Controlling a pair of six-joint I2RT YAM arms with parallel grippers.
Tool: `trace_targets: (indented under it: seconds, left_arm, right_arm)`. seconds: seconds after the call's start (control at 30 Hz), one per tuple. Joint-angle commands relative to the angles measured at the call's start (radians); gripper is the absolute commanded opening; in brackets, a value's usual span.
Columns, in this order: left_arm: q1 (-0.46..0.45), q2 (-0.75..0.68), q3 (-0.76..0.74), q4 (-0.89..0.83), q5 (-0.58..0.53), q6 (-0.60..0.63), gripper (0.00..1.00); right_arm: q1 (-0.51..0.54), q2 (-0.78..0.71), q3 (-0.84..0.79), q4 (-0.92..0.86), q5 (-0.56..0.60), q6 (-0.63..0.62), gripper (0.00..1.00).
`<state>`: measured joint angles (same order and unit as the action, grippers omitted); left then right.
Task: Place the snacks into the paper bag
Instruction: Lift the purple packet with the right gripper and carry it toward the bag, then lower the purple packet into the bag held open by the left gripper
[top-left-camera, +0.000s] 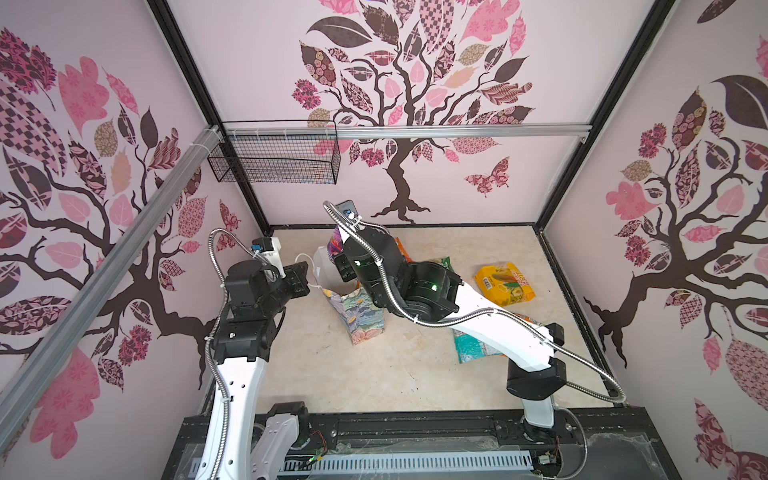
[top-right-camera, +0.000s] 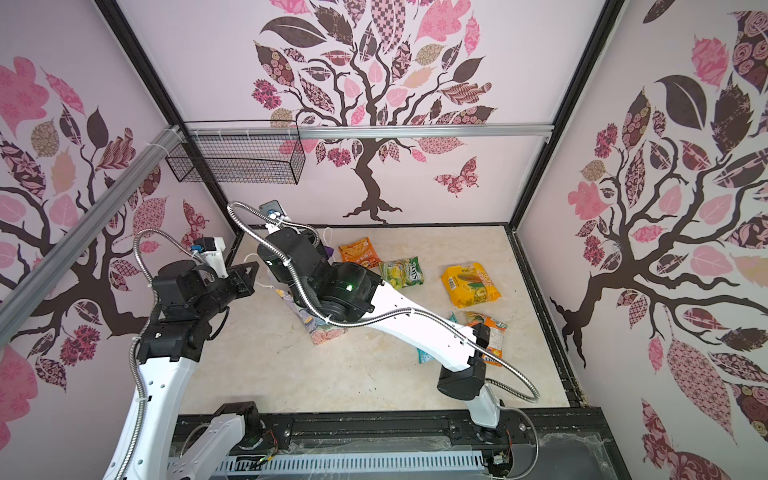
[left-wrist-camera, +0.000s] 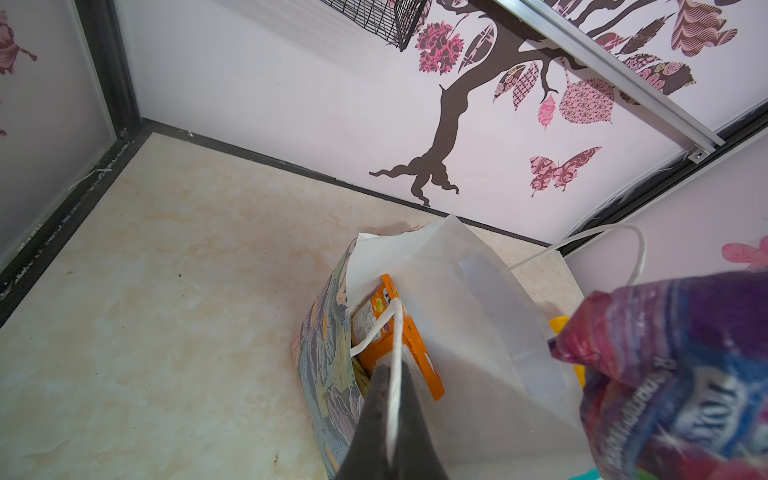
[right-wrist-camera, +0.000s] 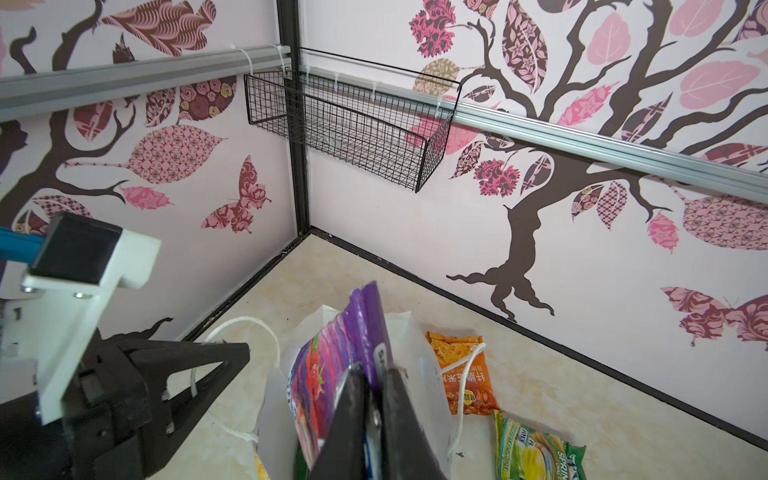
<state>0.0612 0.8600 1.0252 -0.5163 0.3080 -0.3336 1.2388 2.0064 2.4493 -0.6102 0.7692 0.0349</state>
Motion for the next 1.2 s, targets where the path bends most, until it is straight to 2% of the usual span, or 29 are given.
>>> trace_targets:
  seconds: [0.0,0.37,0.83,1.17]
  left_arm:
    - [0.004,-0.010,-0.028,0.024,0.006,0.000,0.00]
    - [0.005,-0.008,-0.028,0.019,0.000,0.004,0.00]
    - [0.004,-0.011,-0.026,0.015,-0.009,0.005,0.00]
    - [0.004,-0.010,-0.027,0.014,-0.010,0.007,0.00]
  right_arm:
    - [0.004,0.037,0.047,0.025,0.044,-0.015,0.00]
    - [-0.018,0.148,0.125,0.026,0.035,-0.046,0.00]
    - [-0.059,0.225,0.128,0.011,0.004,-0.005,0.00]
    - [-0.100,0.266,0.128,-0.033,-0.066,0.067,0.00]
